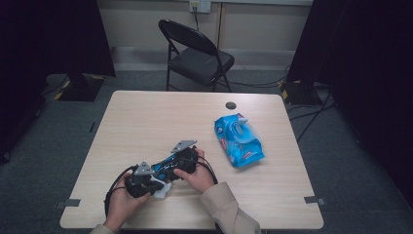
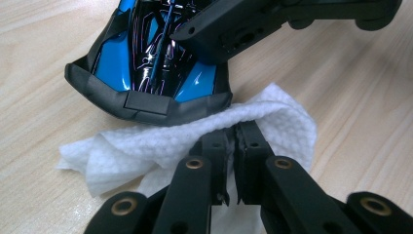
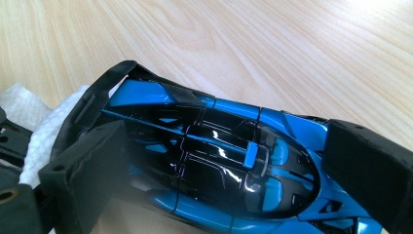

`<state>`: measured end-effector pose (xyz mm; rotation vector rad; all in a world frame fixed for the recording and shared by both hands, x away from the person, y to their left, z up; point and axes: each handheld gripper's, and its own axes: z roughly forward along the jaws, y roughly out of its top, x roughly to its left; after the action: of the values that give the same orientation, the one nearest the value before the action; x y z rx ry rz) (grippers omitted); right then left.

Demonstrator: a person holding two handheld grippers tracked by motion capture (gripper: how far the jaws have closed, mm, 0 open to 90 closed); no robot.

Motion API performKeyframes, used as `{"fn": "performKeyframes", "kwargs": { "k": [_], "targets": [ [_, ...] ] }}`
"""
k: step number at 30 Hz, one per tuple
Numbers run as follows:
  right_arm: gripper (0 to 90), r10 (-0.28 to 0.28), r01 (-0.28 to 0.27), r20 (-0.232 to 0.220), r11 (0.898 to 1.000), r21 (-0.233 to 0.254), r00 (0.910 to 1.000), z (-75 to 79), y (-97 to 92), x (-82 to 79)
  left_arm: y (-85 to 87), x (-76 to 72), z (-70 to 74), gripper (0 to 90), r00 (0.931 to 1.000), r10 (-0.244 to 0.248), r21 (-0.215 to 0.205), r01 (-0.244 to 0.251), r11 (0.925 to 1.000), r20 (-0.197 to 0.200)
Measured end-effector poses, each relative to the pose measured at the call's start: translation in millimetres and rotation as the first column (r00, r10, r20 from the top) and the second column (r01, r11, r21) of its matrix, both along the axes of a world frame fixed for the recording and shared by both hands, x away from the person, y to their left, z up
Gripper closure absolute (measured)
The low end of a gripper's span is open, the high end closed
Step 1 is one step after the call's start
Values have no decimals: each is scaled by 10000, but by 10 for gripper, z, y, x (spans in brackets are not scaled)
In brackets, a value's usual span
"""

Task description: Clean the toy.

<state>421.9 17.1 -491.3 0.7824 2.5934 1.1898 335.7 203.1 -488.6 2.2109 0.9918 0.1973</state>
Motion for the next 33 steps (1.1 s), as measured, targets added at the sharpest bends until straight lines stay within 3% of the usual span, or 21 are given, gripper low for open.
{"fn": "performKeyframes", "kwargs": {
  "k": [10, 23, 33],
  "targets": [
    [30, 12, -12, -18, 10000, 1, 10000, 1, 1, 3, -12, -8, 1, 852, 9999, -84, -107, 83, 9999, -85],
    [29, -2, 2, 41, 10000, 67, 10000, -6, 2, -5, -168, -46, 58, 852, 9964, -842, -503, 839, 9952, -42],
    [29, -17, 17, 19, 9999, 112, 10000, -8, 0, -5, 140, -19, 313, 853, 9992, -262, -1321, 298, 9908, 295]
  ]
}}
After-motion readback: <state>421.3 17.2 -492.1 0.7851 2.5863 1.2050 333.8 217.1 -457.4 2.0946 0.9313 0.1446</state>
